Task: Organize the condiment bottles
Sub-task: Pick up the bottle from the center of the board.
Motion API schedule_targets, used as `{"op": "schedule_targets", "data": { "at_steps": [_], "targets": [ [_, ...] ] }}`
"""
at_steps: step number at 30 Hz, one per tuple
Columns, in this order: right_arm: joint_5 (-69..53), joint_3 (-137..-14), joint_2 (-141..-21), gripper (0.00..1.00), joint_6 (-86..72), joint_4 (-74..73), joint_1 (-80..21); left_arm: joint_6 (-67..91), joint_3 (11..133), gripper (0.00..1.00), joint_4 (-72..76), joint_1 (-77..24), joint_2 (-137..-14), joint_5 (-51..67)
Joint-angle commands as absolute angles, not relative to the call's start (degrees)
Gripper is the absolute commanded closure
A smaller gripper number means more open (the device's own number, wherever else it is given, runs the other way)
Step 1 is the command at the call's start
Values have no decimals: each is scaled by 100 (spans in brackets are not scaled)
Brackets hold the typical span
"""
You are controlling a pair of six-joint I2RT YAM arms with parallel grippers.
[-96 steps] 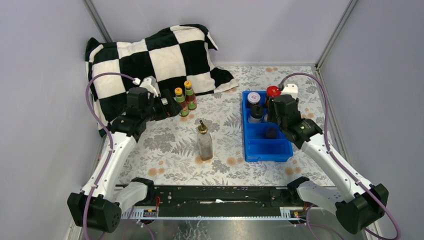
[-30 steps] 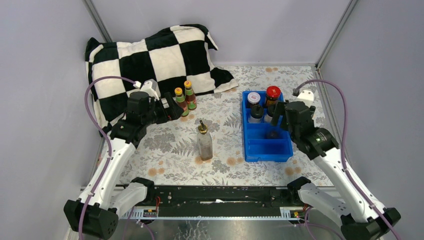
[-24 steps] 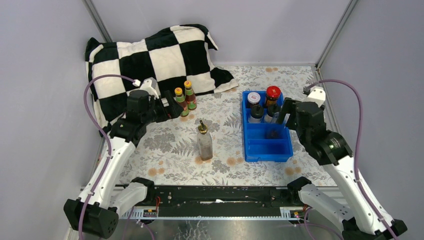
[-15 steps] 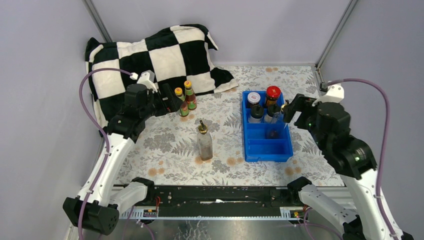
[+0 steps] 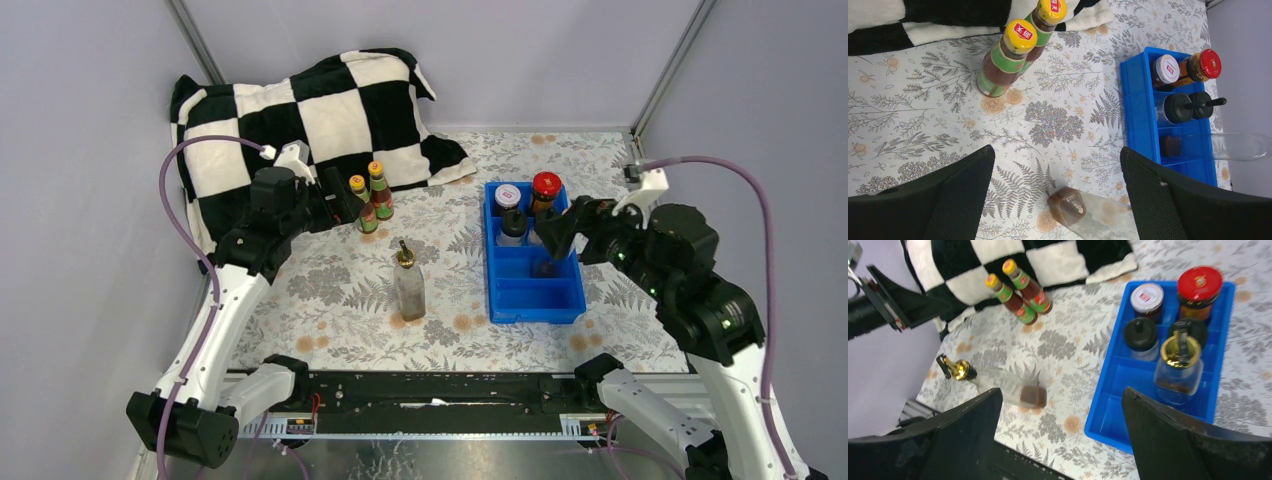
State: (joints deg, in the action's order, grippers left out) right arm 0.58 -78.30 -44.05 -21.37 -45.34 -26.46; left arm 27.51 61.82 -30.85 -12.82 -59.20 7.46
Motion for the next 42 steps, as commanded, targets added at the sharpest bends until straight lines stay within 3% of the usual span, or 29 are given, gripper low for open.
{"op": "schedule_targets", "data": {
  "at_steps": [1, 11, 19, 32, 42],
  "targets": [
    [-897, -7479, -4593, 1, -2066, -4077, -2626, 2768, 6193, 1, -2974, -1318, -5911, 677],
    [-1196, -7871, -5321, 0, -1420, -3823, -3123, 2811, 6078, 1, -2887, -1318, -5940, 676],
    [230, -8092, -6326, 0, -1120, -3610, -5068, 2764, 6055, 1, -2885, -1318, -5972, 568],
    [3629, -5489, -6225, 1, -1211, -896, -7354, 2787, 5903, 1, -2800, -1318, -5979, 655],
    [4071, -5058, -6794, 0, -1520, 592, -7822, 2751, 5854, 1, -2802, -1318, -5880, 697]
  ]
}}
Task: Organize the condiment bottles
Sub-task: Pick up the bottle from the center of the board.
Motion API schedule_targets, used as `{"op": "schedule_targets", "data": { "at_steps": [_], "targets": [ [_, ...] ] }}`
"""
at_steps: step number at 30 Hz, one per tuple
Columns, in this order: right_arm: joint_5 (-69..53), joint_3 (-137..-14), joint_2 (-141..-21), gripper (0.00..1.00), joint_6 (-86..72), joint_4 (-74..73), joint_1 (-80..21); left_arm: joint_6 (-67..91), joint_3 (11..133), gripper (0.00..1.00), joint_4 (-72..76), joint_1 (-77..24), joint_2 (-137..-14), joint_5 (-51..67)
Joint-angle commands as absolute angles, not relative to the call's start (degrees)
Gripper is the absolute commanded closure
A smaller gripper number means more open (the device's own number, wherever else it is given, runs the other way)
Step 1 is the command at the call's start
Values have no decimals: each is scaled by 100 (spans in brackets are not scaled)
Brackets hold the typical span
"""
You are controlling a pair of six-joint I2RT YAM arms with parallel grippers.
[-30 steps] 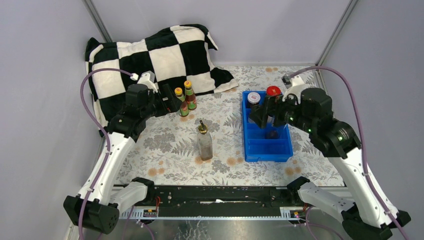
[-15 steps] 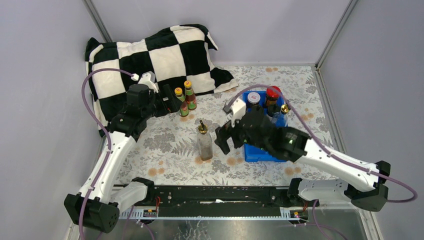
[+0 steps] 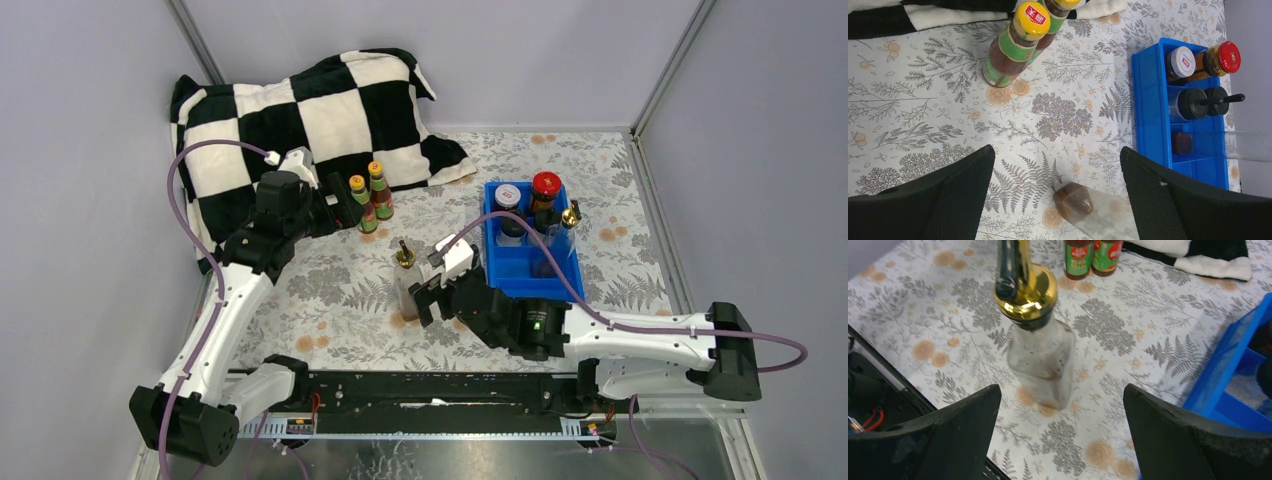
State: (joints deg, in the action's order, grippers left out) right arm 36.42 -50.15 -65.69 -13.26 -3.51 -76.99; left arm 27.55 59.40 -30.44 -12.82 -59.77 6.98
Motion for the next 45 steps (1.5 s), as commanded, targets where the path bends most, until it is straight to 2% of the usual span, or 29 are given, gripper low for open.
{"op": "schedule_targets", "data": {
  "at_steps": [1, 15, 24, 32, 38, 41, 45],
  "targets": [
    [4061, -5088, -6894, 0, -1585, 659, -7844, 2751, 5846, 1, -2797, -1318, -5876, 706],
    [5355, -5285, -7634, 0, -2419, 834, -8077, 2708, 5803, 1, -2821, -1318, -5774, 782],
    [5158, -5321, -8093, 3, -2488, 1274, -8077, 2648, 5818, 1, -2886, -1318, -5705, 768],
    [5213, -5458, -8509, 16, -2373, 1418, -8076, 2637, 5749, 1, -2889, -1318, -5675, 756],
    [5276, -5601, -8875, 18, -2246, 1602, -8067, 2615, 5731, 1, -2891, -1318, -5673, 738],
    [5320, -5625, -8959, 26, -2249, 1617, -8068, 2602, 5706, 1, -2892, -1318, -5666, 724],
    [5385, -5599, -8988, 32, -2282, 1618, -8039, 2584, 5680, 1, -2892, -1318, -5668, 727]
  ]
}}
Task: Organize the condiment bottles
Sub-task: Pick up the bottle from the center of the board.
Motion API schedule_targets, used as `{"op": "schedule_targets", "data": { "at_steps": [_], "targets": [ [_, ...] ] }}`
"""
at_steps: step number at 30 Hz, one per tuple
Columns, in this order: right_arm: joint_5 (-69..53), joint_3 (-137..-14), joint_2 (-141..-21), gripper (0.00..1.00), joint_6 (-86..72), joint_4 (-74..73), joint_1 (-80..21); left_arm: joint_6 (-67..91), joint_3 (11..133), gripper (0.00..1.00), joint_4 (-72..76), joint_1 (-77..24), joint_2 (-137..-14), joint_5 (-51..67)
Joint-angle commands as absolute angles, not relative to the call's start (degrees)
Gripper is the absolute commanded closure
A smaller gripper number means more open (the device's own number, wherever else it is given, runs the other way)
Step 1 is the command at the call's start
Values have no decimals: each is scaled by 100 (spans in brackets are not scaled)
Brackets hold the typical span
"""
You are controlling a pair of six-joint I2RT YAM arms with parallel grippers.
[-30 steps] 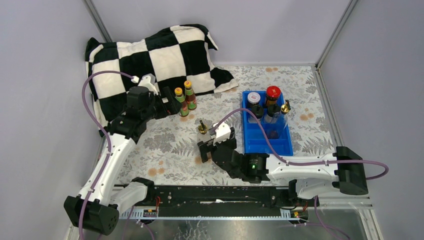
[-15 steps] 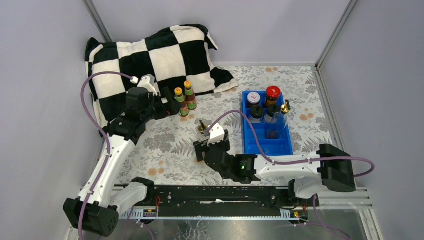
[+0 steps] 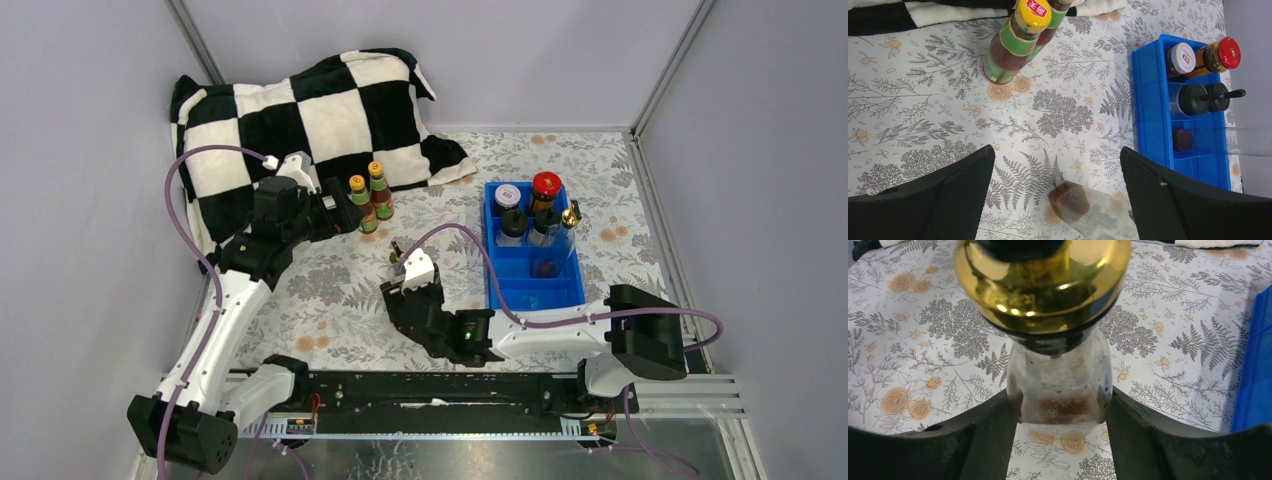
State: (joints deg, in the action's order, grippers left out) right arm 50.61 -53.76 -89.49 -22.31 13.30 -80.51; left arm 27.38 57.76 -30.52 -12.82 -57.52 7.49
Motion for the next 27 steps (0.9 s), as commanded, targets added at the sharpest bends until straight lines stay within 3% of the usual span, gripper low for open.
{"op": "schedule_targets", "data": {
  "at_steps": [1, 3, 6, 9, 27],
  "targets": [
    [5386, -5599, -9006, 33, -2294, 1613, -8026, 2584, 5674, 1, -2887, -1316, -5676, 728],
    [5396, -5591, -9030, 33, -2294, 1607, -7992, 2592, 5661, 1, -2878, -1318, -5679, 738],
    [5396, -5537, -9006, 48, -2274, 1663, -7967, 2584, 5660, 1, -2883, -1315, -5672, 736],
    [5451, -5492, -8939, 53, -2228, 1682, -7963, 2567, 5660, 1, -2891, -1316, -5665, 714],
    [6019, -5351, -7832, 53, -1414, 1433, -7891, 2609, 5616, 1, -2847, -1318, -5702, 745]
  ]
}}
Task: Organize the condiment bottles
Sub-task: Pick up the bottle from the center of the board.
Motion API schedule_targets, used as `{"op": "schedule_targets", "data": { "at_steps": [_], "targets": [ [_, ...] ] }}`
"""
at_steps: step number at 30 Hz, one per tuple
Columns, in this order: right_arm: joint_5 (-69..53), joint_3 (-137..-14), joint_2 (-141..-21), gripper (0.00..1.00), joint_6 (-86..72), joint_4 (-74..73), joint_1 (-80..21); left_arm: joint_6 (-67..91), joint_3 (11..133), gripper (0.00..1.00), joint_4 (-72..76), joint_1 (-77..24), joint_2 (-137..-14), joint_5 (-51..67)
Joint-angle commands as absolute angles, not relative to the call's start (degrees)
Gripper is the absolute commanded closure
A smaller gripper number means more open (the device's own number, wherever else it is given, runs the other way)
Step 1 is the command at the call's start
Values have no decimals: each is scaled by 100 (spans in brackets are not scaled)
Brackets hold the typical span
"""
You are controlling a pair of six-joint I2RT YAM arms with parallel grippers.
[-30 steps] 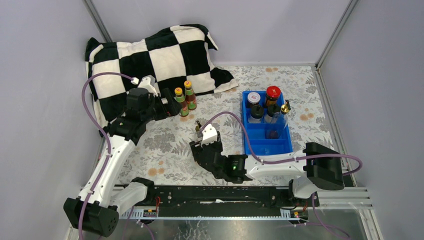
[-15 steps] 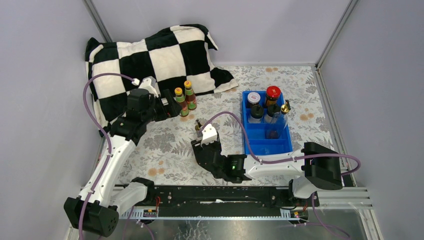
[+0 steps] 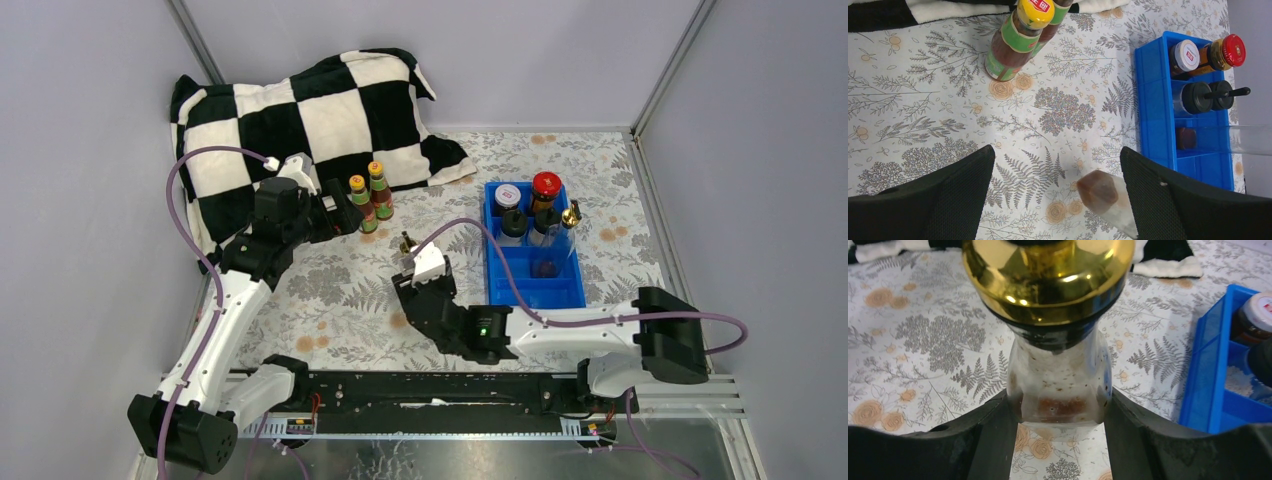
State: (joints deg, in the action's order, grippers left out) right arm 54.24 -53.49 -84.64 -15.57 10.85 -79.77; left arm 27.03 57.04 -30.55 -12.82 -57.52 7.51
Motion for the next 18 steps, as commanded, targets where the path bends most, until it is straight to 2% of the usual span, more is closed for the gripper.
{"op": "schedule_targets", "data": {
  "at_steps": [1, 18],
  "targets": [
    [6023, -5314, -7739, 54, -1415, 1432, -7859, 2617, 5616, 1, -2843, -1318, -5704, 753],
    [5587, -5399, -6438, 54, -1152, 547, -6824, 2636, 5668, 1, -2843, -1316, -5755, 756]
  ]
}}
